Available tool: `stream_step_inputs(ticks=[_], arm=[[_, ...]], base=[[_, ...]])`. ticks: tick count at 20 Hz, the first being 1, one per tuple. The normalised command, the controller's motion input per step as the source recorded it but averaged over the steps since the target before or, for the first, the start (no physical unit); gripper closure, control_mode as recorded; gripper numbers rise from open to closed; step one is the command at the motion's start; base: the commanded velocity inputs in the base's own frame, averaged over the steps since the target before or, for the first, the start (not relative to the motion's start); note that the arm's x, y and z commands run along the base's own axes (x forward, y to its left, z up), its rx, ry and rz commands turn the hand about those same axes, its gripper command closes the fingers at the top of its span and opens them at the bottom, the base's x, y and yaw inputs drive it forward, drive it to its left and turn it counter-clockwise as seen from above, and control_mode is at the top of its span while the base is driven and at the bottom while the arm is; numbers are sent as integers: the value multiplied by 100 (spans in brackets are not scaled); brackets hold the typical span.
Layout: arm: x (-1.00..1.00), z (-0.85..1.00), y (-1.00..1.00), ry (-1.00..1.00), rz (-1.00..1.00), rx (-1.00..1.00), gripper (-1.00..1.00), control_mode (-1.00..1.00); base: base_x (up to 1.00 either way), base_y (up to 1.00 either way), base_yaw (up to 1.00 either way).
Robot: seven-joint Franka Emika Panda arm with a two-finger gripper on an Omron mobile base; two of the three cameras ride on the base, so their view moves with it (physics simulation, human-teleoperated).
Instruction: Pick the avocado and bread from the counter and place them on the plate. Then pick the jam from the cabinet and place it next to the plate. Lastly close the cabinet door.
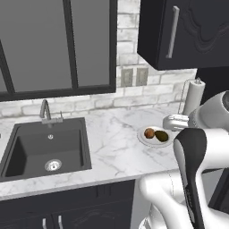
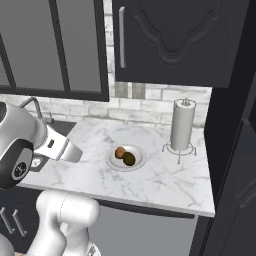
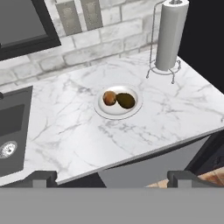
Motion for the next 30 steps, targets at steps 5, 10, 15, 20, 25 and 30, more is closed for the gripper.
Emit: stream_step_inputs(ticks=[5, 10, 15, 20, 25, 30], arm=[[0, 0, 0, 0, 0, 0, -100, 100], [0, 0, 0, 0, 0, 0, -100, 100], [0, 0, 0, 0, 0, 0, -100, 100], [0, 0, 0, 0, 0, 0, -100, 100], [0, 0, 0, 0, 0, 0, -100, 100], [0, 0, 0, 0, 0, 0, -100, 100]], base=[[-22, -4, 0], [-39, -24, -1], [-46, -33, -3], [-45, -35, -4], [-48, -40, -9], [-46, -43, -16]])
